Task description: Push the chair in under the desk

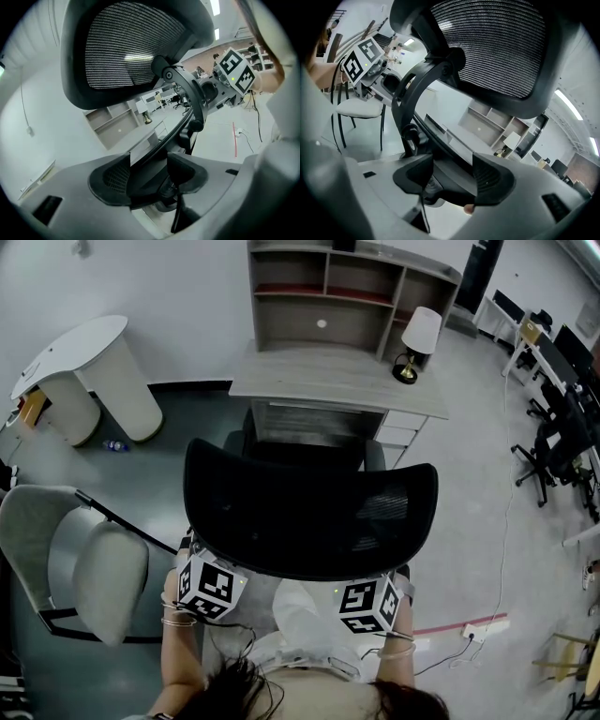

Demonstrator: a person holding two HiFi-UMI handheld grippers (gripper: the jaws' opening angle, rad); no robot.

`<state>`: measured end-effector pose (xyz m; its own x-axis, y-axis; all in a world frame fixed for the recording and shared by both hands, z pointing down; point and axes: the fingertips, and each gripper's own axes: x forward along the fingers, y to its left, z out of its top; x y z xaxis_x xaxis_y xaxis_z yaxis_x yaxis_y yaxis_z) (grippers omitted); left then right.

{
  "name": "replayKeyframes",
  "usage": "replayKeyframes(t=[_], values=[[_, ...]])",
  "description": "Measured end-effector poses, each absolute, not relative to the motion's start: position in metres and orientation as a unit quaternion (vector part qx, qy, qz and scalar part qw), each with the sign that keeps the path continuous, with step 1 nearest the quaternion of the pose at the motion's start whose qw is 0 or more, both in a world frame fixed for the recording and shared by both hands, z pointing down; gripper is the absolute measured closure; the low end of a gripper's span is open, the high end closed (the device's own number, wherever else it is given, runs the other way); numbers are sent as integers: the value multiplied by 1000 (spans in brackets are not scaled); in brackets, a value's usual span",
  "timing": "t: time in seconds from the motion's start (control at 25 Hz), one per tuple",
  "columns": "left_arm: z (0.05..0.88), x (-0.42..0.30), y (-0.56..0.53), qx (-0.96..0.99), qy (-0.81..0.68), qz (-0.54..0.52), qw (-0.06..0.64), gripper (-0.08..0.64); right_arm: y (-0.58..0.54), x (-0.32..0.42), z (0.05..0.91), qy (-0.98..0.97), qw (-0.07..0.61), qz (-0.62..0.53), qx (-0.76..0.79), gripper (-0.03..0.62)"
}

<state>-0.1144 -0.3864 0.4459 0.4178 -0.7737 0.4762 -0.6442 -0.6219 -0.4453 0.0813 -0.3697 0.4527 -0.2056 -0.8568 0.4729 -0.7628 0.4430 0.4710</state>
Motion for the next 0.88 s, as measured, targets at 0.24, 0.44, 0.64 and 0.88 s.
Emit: replayKeyframes(t=[0.24,0.44,0.64,0.88], values=[[442,-114,-405,-838,421,-330,110,324,-387,81,452,-773,351,-66,525,337],[441,-114,-419,-839,421,-326,113,324,-401,80,452,-771,350,-68,528,337],[440,-112,-429,-842,416,-329,101,324,-411,80,452,-769,350,-65,531,337],[439,-115,-444,-844,407,-333,103,324,-425,78,451,-768,348,-64,534,337]])
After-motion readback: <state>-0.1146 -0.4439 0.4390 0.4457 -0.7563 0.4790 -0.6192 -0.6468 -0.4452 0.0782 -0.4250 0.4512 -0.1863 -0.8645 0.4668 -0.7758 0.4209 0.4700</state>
